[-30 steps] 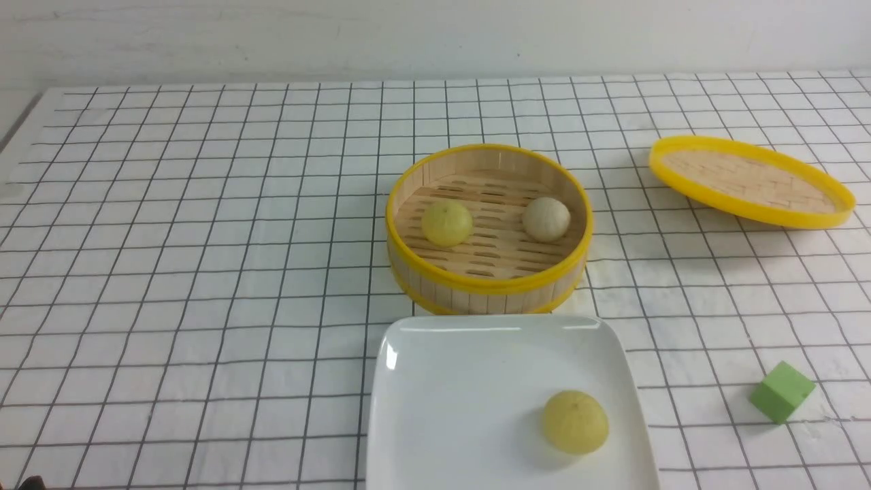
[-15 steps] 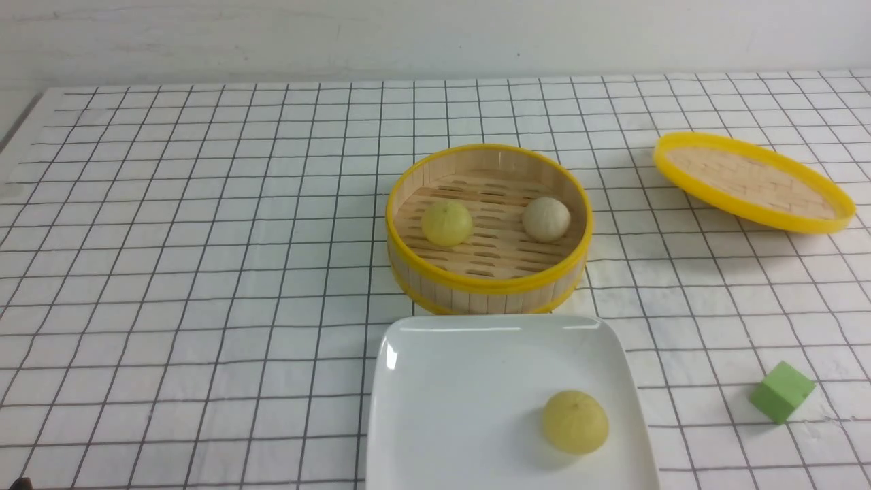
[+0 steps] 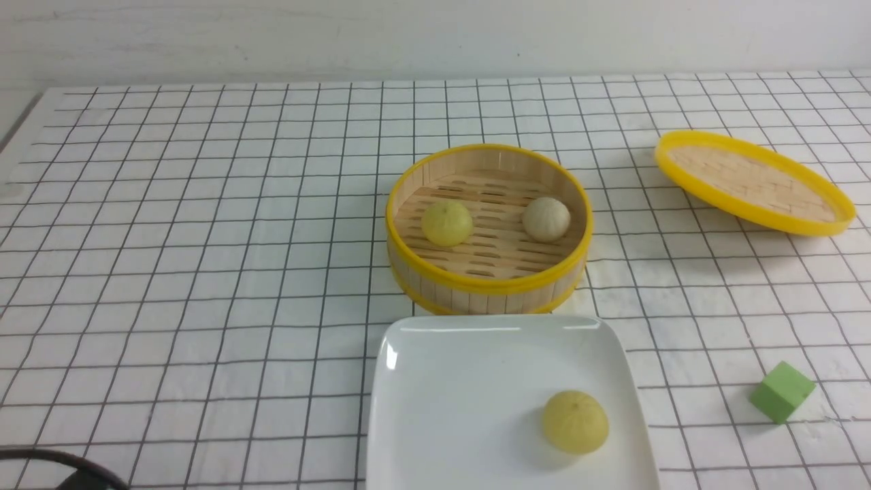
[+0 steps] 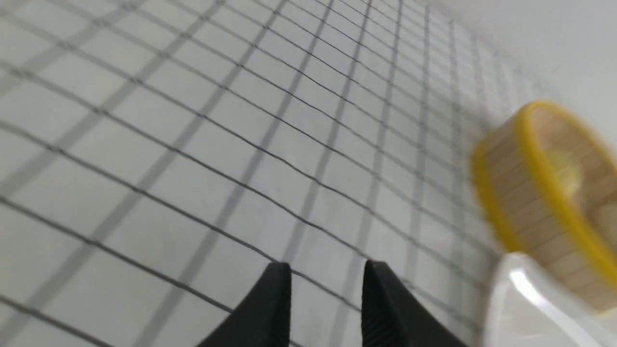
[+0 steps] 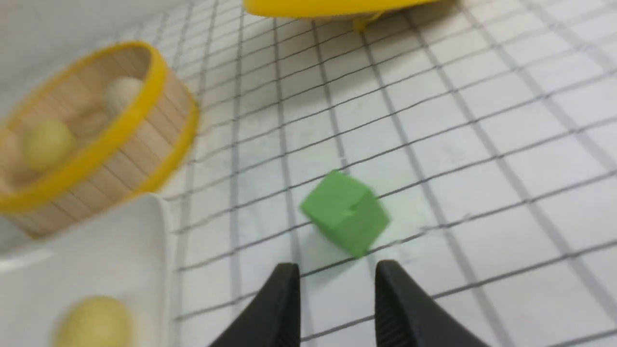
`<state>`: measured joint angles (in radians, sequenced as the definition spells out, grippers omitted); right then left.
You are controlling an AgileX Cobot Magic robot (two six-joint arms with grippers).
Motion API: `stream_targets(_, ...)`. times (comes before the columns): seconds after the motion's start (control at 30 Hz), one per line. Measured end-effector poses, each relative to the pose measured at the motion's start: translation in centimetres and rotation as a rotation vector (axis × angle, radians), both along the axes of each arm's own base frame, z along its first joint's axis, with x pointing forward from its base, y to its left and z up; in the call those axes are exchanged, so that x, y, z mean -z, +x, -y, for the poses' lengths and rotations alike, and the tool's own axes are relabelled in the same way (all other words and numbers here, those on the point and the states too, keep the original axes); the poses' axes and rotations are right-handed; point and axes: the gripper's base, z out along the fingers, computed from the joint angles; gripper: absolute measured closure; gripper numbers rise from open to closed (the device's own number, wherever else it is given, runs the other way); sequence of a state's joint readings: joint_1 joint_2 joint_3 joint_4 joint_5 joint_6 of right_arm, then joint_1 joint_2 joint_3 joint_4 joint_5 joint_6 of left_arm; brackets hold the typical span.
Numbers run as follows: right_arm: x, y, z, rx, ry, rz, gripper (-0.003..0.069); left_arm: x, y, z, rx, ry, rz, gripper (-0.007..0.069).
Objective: Put the steamed buns into the plate on the white-black tablecloth.
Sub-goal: 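Reach toward a bun in the bamboo steamer with the right gripper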
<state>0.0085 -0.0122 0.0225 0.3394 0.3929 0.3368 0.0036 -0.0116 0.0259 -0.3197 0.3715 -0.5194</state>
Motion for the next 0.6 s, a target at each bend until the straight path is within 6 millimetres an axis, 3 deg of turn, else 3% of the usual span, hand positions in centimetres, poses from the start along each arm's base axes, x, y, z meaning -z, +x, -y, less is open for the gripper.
stream_targets(0.03,0.0,0.0,0.0,0.004,0.031,-0.004,0.0419,0.0,0.0,0.1,0.002,-0.016,-0.001,0.0385)
stream_targets(0.1,-0.2,0.0,-0.6,0.012,0.265,-0.019,0.0419,-0.1,0.0,0.6,-0.009,-0.28,-0.023,0.0385)
stream_targets(0.23,-0.5,0.0,-0.8,0.018,0.382,-0.01,0.0419,-0.3,0.0,0.9,-0.011,-0.404,-0.025,0.0385)
stream_targets(0.47,-0.9,0.2,-0.5,0.043,0.397,0.044,0.0419,-0.7,-0.1,1.0,0.017,-0.393,-0.009,0.0386)
stream_targets(0.57,-2.6,0.0,-0.5,0.021,0.346,0.1,0.0421,-3.6,-0.6,1.4,0.094,-0.281,0.067,0.0431)
stream_targets(0.6,-4.2,-0.2,-0.4,0.004,0.271,0.158,0.0433,-5.0,-0.9,1.5,0.115,-0.239,0.111,0.0466)
